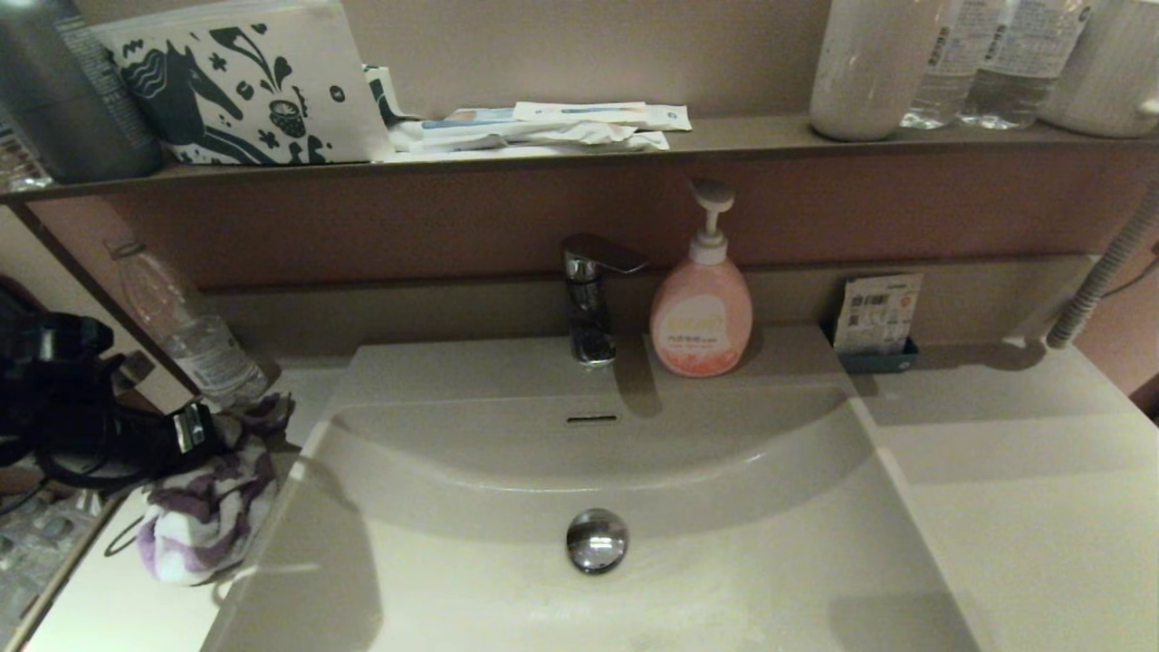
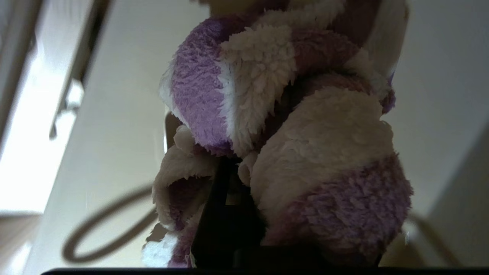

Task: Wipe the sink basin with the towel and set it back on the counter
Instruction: Wipe the sink

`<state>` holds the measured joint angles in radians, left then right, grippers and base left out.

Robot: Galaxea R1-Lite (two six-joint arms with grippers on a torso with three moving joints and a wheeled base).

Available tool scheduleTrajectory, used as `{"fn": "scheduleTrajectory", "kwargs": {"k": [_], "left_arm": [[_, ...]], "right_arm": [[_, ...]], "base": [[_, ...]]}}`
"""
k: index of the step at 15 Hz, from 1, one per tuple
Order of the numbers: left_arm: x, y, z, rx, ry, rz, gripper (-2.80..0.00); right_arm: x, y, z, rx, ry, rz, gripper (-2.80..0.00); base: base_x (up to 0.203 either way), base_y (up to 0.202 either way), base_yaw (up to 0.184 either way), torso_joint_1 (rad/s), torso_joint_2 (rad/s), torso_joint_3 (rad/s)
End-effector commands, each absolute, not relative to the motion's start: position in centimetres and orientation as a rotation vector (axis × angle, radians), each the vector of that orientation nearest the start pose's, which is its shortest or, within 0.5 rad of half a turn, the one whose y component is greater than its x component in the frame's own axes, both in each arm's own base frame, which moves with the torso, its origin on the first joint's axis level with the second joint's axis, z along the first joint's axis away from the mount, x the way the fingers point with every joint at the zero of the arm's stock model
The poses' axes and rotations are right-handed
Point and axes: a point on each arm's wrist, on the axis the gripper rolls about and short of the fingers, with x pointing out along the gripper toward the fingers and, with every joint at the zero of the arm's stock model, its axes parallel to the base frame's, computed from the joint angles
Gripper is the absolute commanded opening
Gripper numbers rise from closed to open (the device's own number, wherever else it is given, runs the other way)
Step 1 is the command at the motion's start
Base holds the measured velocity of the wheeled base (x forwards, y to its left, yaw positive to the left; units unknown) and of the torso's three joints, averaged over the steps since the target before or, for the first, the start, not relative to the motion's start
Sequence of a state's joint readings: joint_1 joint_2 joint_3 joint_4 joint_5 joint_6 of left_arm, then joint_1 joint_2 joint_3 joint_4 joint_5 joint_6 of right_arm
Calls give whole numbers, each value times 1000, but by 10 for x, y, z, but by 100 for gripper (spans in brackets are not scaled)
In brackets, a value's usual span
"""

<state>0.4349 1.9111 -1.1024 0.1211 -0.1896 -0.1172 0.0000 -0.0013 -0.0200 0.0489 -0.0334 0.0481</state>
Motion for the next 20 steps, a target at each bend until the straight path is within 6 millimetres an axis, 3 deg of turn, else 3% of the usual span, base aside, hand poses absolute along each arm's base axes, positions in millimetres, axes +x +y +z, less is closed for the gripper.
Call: {"fn": "scheduleTrajectory", "kwargs": {"k": [1,5,8,14,18,20], "left_arm": [[325,138,116,-388,887,259,-280],[329,130,122,-371,874,241,-280],[317,128,120,-378,900,252,-280],[249,130,150,-421,1018,321,-280],[207,110,151,-447,1070,326,-280],[202,95,147,-436,1078,277,-280]], "right_arm": [[-24,-1,76,48,30,-34,-280],[-24,-1,76,49,28,-34,-280],[-24,-1,76,49,28,-34,-280],[-24,-1,76,47,28,-34,-280],[-24,-1,76,49,28,-34,-280],[-24,-1,76,49,28,-34,-280]], "base": [[0,0,0,0,0,0],[0,0,0,0,0,0],[0,0,0,0,0,0],[0,0,0,0,0,0],[0,0,0,0,0,0],[0,0,0,0,0,0]]}}
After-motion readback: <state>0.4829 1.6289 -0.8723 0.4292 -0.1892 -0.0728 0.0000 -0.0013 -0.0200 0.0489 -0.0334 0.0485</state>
